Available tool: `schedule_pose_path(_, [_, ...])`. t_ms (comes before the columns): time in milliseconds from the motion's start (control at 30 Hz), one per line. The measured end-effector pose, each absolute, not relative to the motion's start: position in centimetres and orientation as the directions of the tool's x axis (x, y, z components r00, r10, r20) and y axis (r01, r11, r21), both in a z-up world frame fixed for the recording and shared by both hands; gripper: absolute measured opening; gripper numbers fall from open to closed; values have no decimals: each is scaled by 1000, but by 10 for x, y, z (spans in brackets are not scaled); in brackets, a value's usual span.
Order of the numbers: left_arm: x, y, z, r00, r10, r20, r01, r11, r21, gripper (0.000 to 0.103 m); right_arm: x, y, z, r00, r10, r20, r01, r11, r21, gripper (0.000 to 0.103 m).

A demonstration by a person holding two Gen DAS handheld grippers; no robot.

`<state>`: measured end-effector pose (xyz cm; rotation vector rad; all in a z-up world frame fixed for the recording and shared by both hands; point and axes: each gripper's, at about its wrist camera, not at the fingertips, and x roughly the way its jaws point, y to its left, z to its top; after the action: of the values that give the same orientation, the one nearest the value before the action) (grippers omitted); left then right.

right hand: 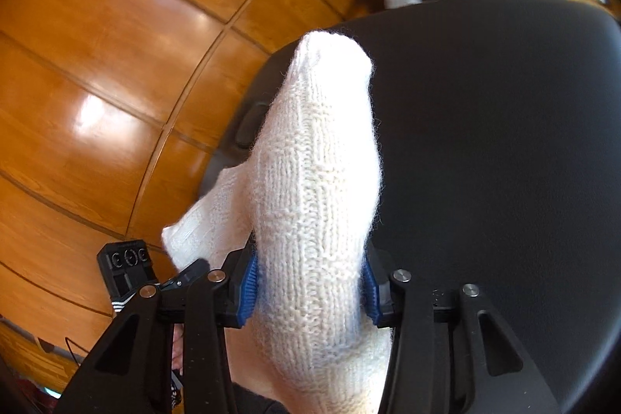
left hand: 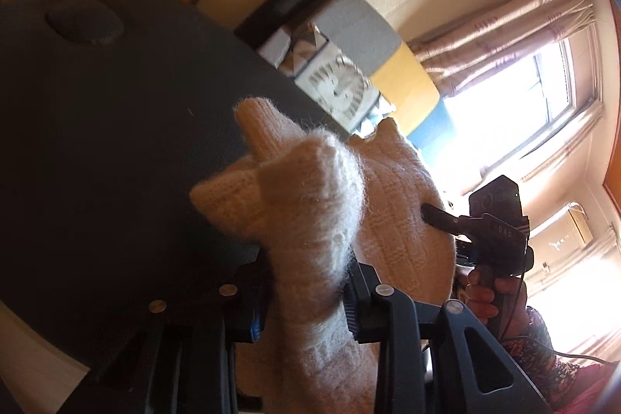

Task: Fold clothes

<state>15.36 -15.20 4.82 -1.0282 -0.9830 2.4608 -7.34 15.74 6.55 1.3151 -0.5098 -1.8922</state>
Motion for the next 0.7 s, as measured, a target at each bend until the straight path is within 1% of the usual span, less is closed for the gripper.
schedule_pose_path(133, [157,-195,56,-770,405,-493,58,-724,-687,31,-111,85,70,-125,-774,-620,411,-609,678,46])
schedule_pose_path(400, [156,-305,58,-851,172,-495,244,-706,-664,31,-185,-78,72,-53,-765,-642,534,-565,629,46])
schedule_pose_path(600, [119,-373,48,-867,-1,-499,363,-686,-630,31,-229,-187,62,-53,-756,-652,616,-539,574,46])
schedule_pose_path(667, [112,-393,41,-867,-42,-497,401,-651,-645,31,-239,-218,53,-54,-732,-679,625,-555,548,46])
schedule_pose_path(700, [108,-401,36,-858,-62,-511,427,-639,-639,31,-243,-233,49,-56,-718,-694,628,-566,534,46])
